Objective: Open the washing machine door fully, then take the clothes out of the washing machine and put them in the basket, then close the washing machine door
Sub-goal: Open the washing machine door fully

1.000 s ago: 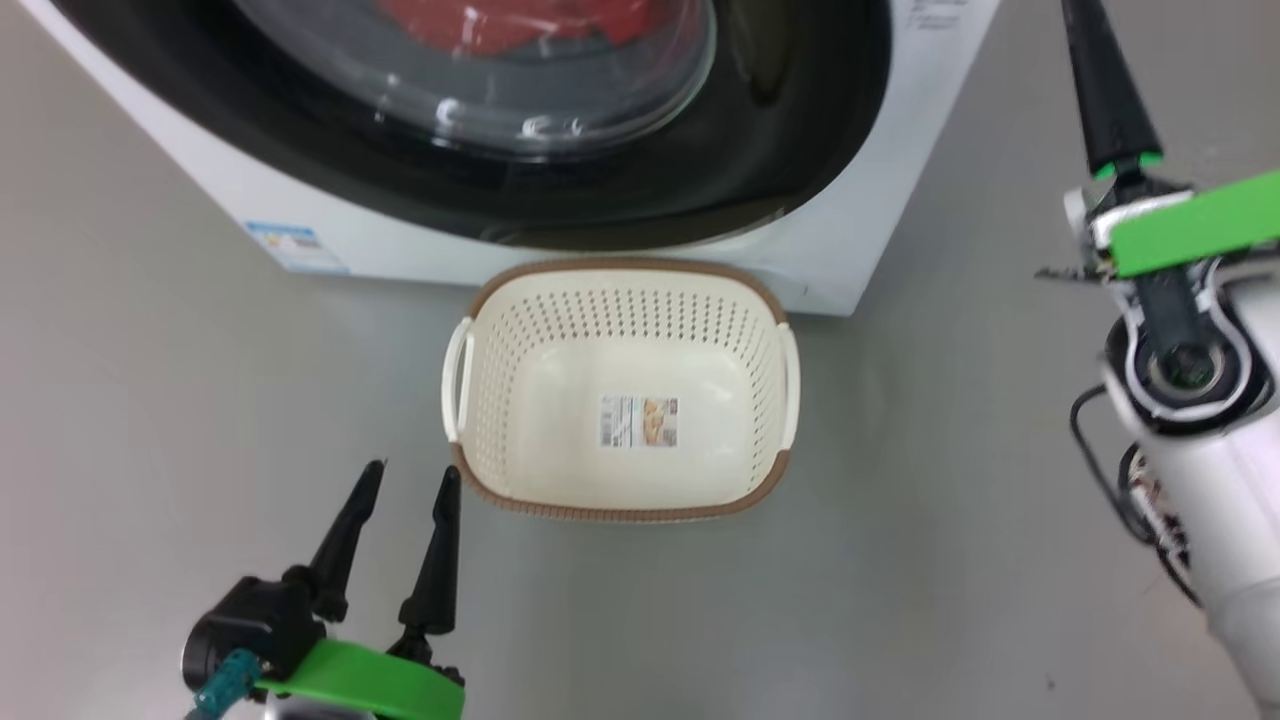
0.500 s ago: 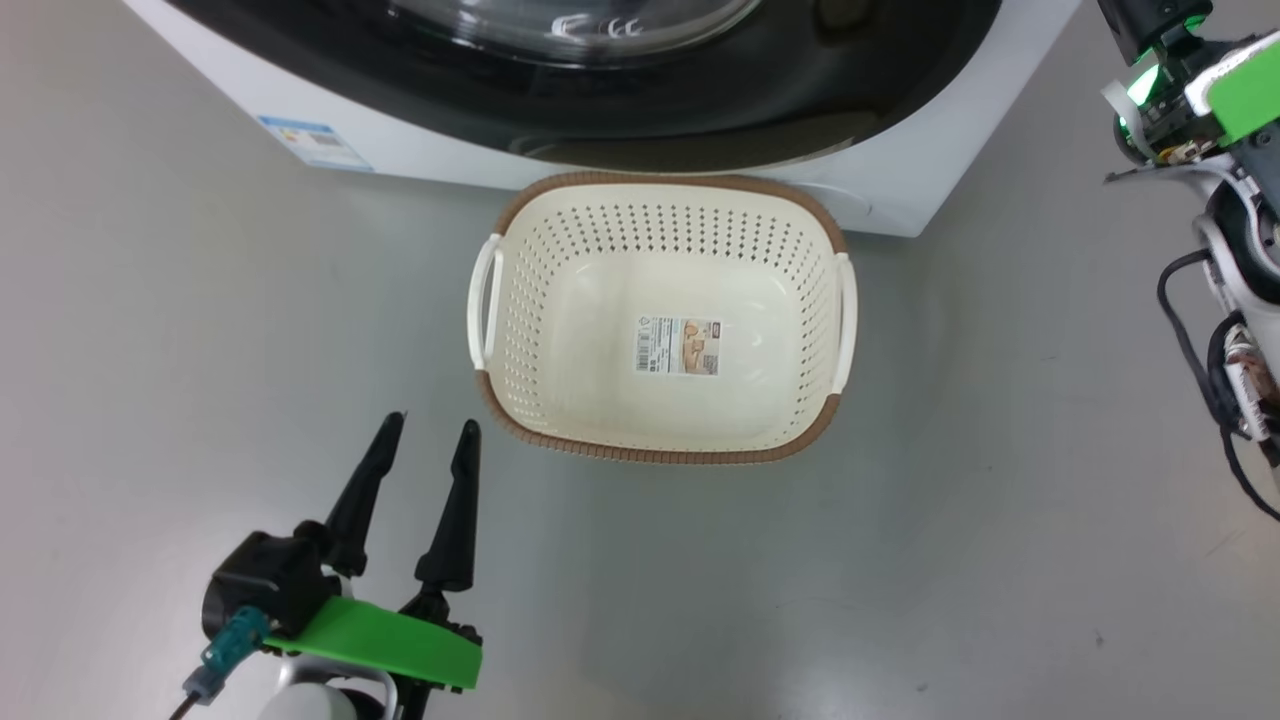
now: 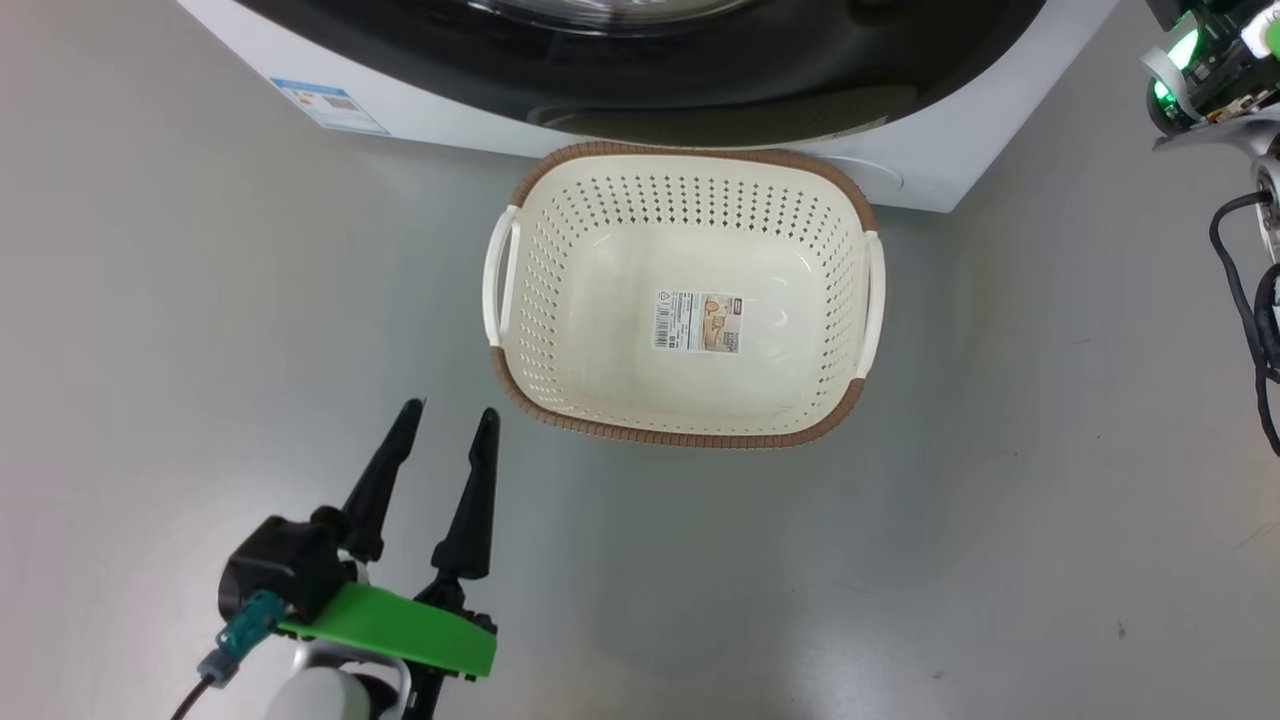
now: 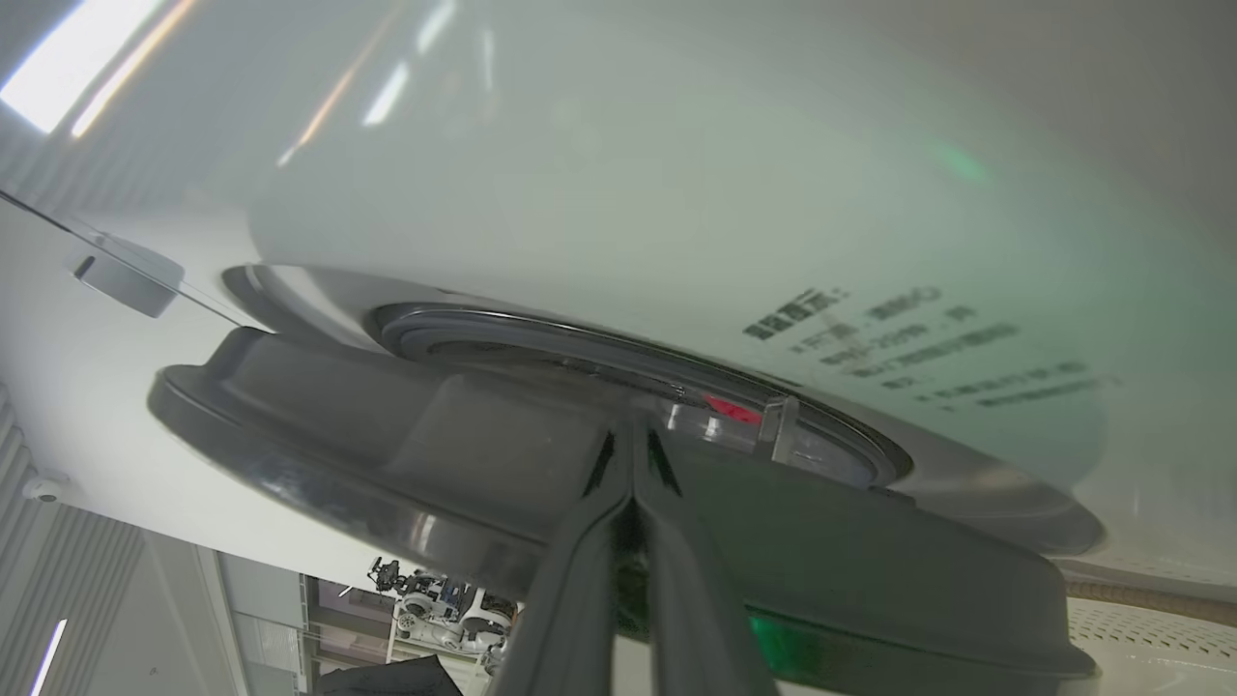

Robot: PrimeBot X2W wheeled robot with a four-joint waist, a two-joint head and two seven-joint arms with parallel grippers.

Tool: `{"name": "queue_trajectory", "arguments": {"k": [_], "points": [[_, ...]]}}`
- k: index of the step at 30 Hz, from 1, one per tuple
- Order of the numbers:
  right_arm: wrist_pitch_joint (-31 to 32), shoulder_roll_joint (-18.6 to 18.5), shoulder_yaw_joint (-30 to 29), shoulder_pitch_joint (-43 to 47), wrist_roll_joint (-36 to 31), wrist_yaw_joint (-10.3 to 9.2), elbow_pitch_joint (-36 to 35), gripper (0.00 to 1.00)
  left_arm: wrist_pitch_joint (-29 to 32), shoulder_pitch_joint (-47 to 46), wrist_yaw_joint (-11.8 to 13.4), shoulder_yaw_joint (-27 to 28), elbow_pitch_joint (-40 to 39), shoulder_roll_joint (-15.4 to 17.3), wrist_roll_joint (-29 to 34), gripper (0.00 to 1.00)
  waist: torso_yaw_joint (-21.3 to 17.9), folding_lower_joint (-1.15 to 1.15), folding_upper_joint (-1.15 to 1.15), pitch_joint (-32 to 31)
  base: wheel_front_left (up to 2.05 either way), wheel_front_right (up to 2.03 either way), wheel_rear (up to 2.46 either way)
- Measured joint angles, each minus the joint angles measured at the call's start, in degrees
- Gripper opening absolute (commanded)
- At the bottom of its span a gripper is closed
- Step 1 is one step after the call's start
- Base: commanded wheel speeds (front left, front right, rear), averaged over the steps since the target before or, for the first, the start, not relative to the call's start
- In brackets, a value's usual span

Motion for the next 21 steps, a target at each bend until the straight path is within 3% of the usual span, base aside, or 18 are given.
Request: {"name": "queue_trajectory", "arguments": {"k": [21], "points": [[3.75,2.55,-0.58,-0.42,-3.64,-0.51,3.37,0.00,0.00,-0.59,0.00,-1.30,0.77,-0.03,-0.02,1.00,0.60,0.00,0.00,-2.40,0.00,0.00,0.00]]}}
